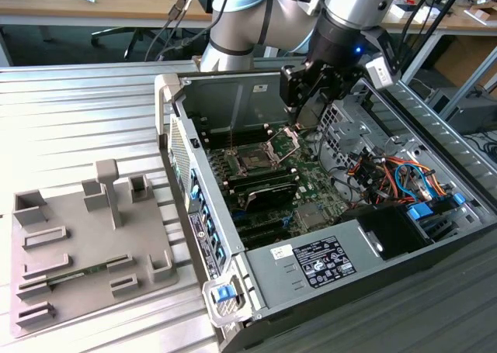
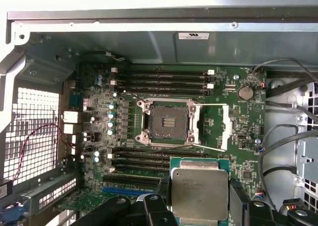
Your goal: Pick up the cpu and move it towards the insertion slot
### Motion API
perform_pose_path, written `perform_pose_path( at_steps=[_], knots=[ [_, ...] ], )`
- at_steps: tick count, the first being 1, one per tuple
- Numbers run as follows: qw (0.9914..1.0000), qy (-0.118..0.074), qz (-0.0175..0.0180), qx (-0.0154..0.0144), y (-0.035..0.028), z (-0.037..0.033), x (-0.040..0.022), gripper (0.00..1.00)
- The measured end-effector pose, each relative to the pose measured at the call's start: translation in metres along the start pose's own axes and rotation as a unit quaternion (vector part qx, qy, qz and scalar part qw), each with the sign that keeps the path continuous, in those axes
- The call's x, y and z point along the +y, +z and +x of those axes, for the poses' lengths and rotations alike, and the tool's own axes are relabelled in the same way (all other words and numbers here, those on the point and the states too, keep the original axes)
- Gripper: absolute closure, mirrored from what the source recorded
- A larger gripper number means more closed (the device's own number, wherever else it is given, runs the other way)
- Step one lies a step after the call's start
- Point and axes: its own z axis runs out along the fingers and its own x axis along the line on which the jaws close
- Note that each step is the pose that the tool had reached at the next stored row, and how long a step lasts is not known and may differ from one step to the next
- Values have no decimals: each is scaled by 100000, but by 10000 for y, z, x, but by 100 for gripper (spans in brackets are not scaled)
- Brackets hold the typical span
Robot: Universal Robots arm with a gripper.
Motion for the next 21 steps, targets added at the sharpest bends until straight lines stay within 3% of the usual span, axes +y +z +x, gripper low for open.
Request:
perform_pose_path(
  at_steps=[21],
  knots=[
    [100000,-2,-4,-4,74,1,5,45]
  ],
)
